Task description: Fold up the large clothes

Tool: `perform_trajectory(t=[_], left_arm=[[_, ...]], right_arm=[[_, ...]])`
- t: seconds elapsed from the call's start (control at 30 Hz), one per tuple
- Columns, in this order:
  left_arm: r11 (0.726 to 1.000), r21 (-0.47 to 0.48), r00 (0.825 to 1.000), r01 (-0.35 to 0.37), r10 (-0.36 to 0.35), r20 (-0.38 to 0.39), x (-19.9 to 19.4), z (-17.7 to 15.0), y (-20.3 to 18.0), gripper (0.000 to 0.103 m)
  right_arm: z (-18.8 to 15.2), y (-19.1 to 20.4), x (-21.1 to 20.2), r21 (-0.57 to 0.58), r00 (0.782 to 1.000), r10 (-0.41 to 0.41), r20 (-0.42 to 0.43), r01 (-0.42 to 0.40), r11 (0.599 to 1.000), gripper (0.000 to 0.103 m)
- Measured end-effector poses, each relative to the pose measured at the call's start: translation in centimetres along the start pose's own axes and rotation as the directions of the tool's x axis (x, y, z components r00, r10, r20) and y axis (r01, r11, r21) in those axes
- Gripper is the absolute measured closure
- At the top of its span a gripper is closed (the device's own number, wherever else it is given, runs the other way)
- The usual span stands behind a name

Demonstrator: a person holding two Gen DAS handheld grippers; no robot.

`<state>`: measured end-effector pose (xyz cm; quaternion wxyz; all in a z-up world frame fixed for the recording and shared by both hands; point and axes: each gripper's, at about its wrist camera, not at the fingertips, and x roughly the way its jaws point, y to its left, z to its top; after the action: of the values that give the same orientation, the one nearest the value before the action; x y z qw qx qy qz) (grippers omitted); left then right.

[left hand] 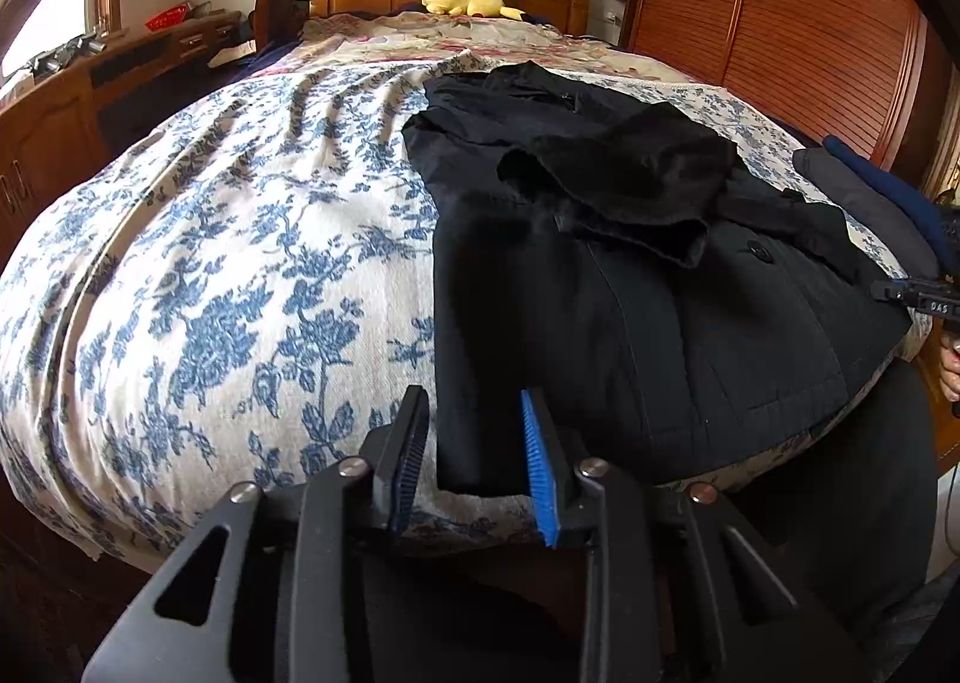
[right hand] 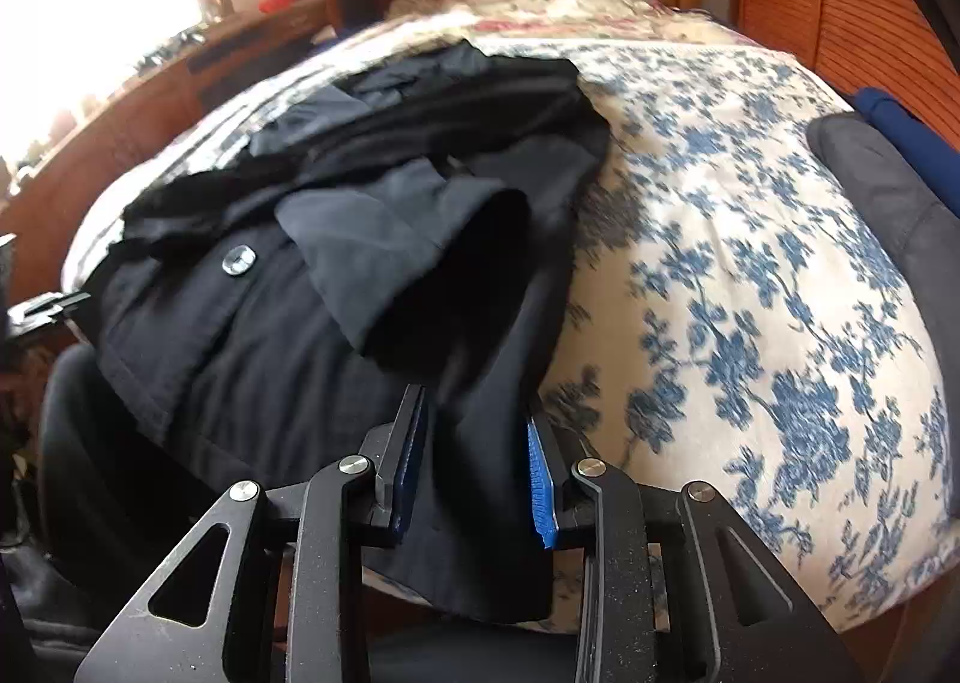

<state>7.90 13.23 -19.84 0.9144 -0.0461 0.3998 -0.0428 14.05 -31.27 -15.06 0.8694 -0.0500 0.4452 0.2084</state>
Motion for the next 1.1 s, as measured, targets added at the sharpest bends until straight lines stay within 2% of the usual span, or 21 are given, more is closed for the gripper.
perform_trajectory(t=[0.13, 0.63, 0.67, 0.7, 0.73, 0.8, 1.0, 1.1], left_arm=[[1.0, -0.008, 1.0, -0.009, 0.009, -0.012, 0.5, -0.1, 0.0, 0.074], [1.0, 0.0, 1.0, -0.003, 0.003, -0.016, 0.8, 0.0, -0.1, 0.075], [1.0, 0.006, 1.0, 0.013, -0.013, -0.019, 0.7, 0.0, -0.1, 0.077], [1.0, 0.013, 1.0, 0.018, -0.018, -0.022, 0.7, 0.1, -0.3, 0.084], [1.0, 0.025, 1.0, 0.014, -0.013, -0.025, 0.6, 0.2, -0.5, 0.092], [0.999, 0.038, 1.0, 0.015, -0.014, -0.013, 0.0, 0.4, -0.9, 0.101], [1.0, 0.028, 0.994, 0.004, -0.007, 0.111, -4.8, 3.0, -1.6, 0.102], [0.999, 0.038, 0.984, -0.002, -0.005, 0.176, -8.3, 4.0, -2.0, 0.102]], right_arm=[[-0.9, -0.4, 0.5, 0.001, 1.0, -0.002, -0.031, 0.003, 1.0, 0.073], [-1.2, 0.4, 1.0, -0.015, 0.999, 0.027, -0.042, -0.028, 0.999, 0.071], [-1.2, 0.4, 1.0, -0.015, 0.999, 0.029, -0.043, -0.03, 0.999, 0.071], [-1.2, 0.4, 1.0, -0.014, 0.999, 0.032, -0.042, -0.032, 0.999, 0.075], [-1.2, 0.4, 0.9, -0.015, 0.998, 0.039, -0.041, -0.039, 0.999, 0.086], [-0.9, 0.6, 0.7, -0.021, 0.996, 0.074, -0.047, -0.075, 0.997, 0.092], [2.0, 1.6, -3.6, -0.007, 0.988, 0.125, 0.089, -0.125, 0.992, 0.096], [3.1, 1.6, -6.6, 0.026, 0.971, 0.174, 0.166, -0.181, 0.983, 0.097]])
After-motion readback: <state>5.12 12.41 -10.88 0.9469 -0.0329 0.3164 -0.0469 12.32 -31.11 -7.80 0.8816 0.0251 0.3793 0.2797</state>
